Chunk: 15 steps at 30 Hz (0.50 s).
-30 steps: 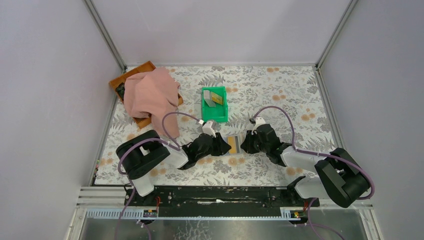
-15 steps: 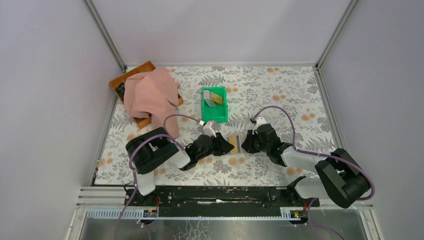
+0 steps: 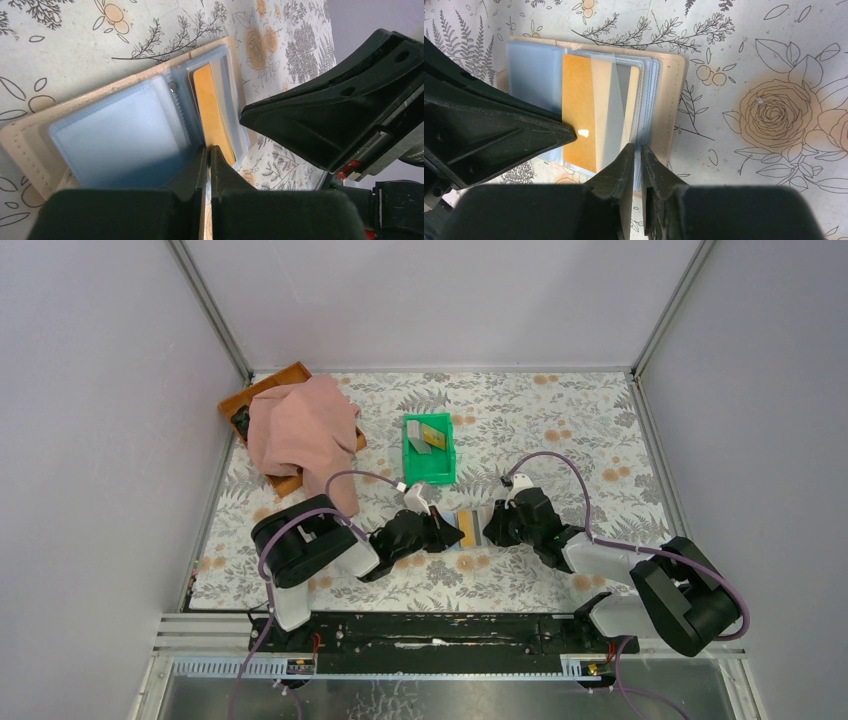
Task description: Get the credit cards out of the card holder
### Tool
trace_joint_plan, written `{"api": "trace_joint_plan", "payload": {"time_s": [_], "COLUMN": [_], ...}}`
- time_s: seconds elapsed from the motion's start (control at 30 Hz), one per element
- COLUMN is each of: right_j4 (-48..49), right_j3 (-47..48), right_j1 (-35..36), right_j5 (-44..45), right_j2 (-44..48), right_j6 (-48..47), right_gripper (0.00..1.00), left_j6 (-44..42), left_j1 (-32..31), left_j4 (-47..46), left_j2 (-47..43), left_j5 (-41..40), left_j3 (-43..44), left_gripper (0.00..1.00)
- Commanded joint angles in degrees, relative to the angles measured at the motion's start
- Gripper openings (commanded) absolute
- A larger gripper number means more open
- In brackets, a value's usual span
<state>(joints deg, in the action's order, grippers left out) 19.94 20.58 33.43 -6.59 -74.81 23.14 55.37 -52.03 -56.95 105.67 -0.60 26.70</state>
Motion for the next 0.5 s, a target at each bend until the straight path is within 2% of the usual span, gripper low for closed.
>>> {"api": "trace_joint_plan", "payload": {"time_s": [0.0, 0.47], "right_j4": [0.6, 0.4], "right_j3": [0.4, 0.6], "right_j1": [0.3, 0.3], "right_j5": [-1.5, -1.0], "right_j2": [-0.1, -0.4], "right_j6": [-0.1, -0.1], "right_gripper": [0.16, 0.16], "left_j6": [0.4, 0.4], "left_j1": [-0.4, 2.8], "left_j4": [-4.4, -4.6], "left_j2": [-0.4, -3.6], "left_j5": [1.5, 1.9], "left_j3": [-0.5, -6.1], "left_gripper": [0.0, 0.0]}}
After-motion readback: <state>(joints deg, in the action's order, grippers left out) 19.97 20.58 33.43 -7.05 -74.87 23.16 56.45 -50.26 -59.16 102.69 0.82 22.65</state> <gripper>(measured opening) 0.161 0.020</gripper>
